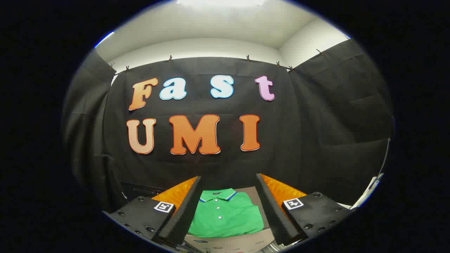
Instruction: Put the clothes into the washing machine and then close the washing machine lid.
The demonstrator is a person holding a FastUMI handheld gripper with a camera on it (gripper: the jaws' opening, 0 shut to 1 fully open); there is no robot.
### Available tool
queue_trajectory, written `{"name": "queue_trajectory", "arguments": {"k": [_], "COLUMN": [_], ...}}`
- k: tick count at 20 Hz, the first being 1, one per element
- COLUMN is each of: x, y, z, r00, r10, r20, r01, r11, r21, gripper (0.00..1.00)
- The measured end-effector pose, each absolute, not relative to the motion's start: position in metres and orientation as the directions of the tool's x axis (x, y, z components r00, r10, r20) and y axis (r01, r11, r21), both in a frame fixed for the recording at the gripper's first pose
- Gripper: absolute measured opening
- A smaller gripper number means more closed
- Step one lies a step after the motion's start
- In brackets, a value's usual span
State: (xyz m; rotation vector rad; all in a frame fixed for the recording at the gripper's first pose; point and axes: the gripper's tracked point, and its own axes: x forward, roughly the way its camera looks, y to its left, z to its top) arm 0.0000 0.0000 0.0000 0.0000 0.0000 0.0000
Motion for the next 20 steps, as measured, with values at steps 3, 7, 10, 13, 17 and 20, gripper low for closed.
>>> {"name": "queue_trajectory", "arguments": {"k": [3, 7, 10, 13, 17, 20], "x": [0.003, 0.004, 0.004, 0.003, 0.008, 0.02], "y": [0.01, 0.008, 0.009, 0.005, 0.004, 0.01], "z": [-0.002, 0.0, -0.001, 0.004, 0.001, 0.008], "r00": [1.0, 1.0, 1.0, 0.999, 0.997, 0.998], "r10": [0.004, -0.015, -0.016, -0.034, -0.072, -0.056], "r20": [-0.008, -0.003, -0.001, 0.034, 0.028, 0.011], "r01": [-0.004, 0.015, 0.016, 0.033, 0.072, 0.056], "r11": [1.0, 1.0, 1.0, 0.999, 0.997, 0.998], "r21": [-0.005, -0.012, 0.01, 0.039, -0.009, -0.04], "gripper": [0.97, 0.97, 0.97, 0.98, 0.98, 0.98]}}
